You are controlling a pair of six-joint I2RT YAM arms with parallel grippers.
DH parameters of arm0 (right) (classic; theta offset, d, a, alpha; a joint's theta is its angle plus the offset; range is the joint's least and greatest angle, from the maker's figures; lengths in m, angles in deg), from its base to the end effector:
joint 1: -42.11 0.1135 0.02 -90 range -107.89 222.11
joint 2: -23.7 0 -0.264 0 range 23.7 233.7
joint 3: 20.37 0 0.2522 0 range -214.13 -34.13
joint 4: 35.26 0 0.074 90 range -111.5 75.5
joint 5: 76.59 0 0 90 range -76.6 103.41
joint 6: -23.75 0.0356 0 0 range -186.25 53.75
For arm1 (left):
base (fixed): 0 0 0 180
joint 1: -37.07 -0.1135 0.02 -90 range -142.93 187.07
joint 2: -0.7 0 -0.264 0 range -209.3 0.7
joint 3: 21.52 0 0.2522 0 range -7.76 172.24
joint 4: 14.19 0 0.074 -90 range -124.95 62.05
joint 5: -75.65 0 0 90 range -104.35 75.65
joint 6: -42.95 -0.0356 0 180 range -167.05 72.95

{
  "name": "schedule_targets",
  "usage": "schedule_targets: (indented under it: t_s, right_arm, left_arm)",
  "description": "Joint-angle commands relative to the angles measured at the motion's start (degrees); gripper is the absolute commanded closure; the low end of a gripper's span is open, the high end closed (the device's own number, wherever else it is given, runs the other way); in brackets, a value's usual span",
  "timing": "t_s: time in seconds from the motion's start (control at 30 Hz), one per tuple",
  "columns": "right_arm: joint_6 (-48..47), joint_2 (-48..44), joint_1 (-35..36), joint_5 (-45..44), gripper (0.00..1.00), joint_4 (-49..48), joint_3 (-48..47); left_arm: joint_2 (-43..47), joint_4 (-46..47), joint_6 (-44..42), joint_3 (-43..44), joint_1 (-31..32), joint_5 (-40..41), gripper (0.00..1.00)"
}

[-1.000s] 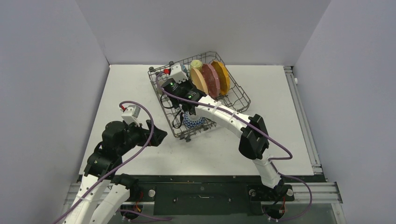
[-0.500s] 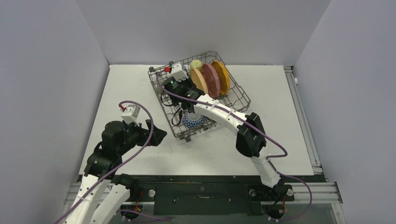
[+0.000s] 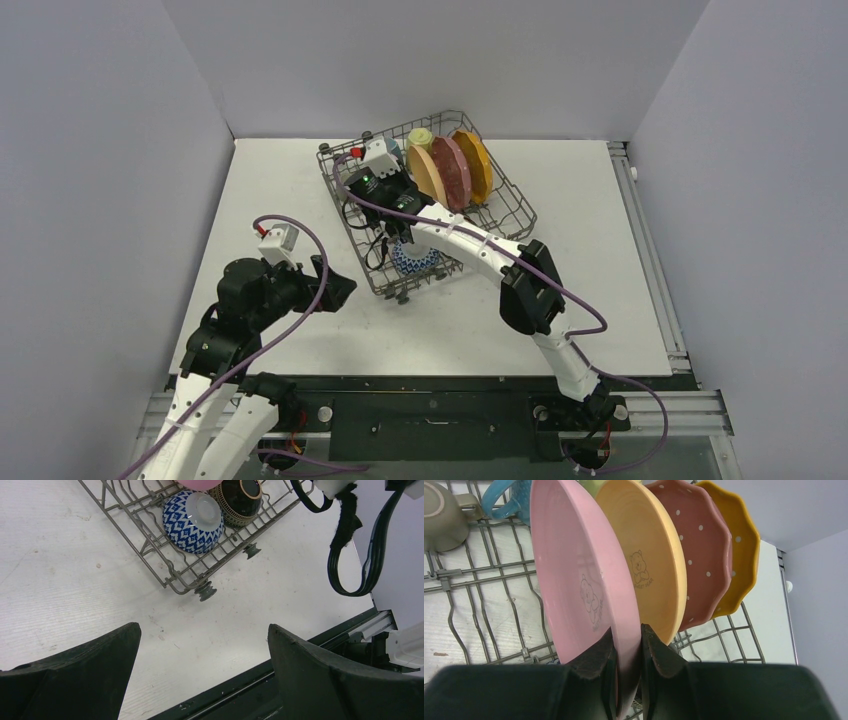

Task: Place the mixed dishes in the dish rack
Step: Insert the plate into the dish rack.

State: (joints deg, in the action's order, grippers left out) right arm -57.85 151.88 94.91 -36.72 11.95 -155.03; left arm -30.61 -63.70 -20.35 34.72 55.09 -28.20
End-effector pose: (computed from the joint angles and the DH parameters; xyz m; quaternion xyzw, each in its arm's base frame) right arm 0.3284 0.3874 0.2863 -0.1476 0.8291 -0.1393 0.5210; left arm 0.1133 -0.0458 0.3118 0.0018 0.8378 -0.2979 0.4575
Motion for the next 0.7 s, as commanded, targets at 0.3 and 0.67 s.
schedule_targets:
  t_s: [0.3, 0.67]
  right_arm:
    - [0.78, 2.70, -0.55, -0.56, 1.00, -3.19, -3.86]
    - [0.32, 5.06, -0.61, -0.87, 0.95, -4.12, -4.18]
  left_arm:
    - [-0.56, 3.67, -0.95, 0.21, -0.96, -1.11, 0.04]
    - [-0.71, 3.67, -0.95, 0.15, -1.40, -1.09, 0.04]
